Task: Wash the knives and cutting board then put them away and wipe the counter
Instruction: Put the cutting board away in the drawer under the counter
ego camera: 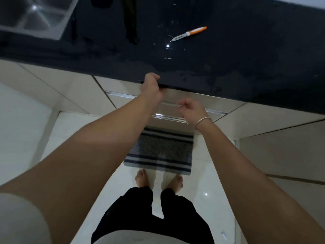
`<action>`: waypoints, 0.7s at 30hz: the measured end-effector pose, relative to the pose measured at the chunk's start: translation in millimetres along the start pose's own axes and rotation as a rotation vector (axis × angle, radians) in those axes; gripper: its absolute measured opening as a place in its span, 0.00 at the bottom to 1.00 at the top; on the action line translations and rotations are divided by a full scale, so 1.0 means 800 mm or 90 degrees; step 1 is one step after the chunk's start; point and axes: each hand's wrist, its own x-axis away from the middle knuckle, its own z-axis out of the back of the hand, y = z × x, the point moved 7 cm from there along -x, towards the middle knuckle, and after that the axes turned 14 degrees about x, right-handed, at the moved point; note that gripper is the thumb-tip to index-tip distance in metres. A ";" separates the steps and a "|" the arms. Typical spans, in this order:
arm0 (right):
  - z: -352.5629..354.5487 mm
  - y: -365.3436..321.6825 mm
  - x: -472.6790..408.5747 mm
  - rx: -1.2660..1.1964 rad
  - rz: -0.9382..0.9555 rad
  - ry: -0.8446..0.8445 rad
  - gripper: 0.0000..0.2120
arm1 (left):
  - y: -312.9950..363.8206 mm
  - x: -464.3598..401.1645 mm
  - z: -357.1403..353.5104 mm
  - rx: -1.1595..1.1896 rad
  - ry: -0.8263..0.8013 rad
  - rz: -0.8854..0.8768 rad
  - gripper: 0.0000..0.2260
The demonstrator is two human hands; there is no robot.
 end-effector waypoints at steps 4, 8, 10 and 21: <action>0.017 -0.009 0.013 0.144 0.053 0.006 0.10 | 0.004 0.018 -0.001 0.053 -0.017 0.045 0.05; 0.012 -0.039 0.016 0.314 0.145 0.047 0.20 | -0.004 0.023 0.042 -0.007 -0.013 0.076 0.09; -0.001 -0.057 0.027 0.446 0.185 0.065 0.27 | -0.008 0.038 0.079 -0.089 0.034 0.084 0.08; -0.019 -0.129 0.048 0.565 0.098 -0.240 0.18 | 0.132 0.107 0.023 -0.936 -0.229 -0.102 0.10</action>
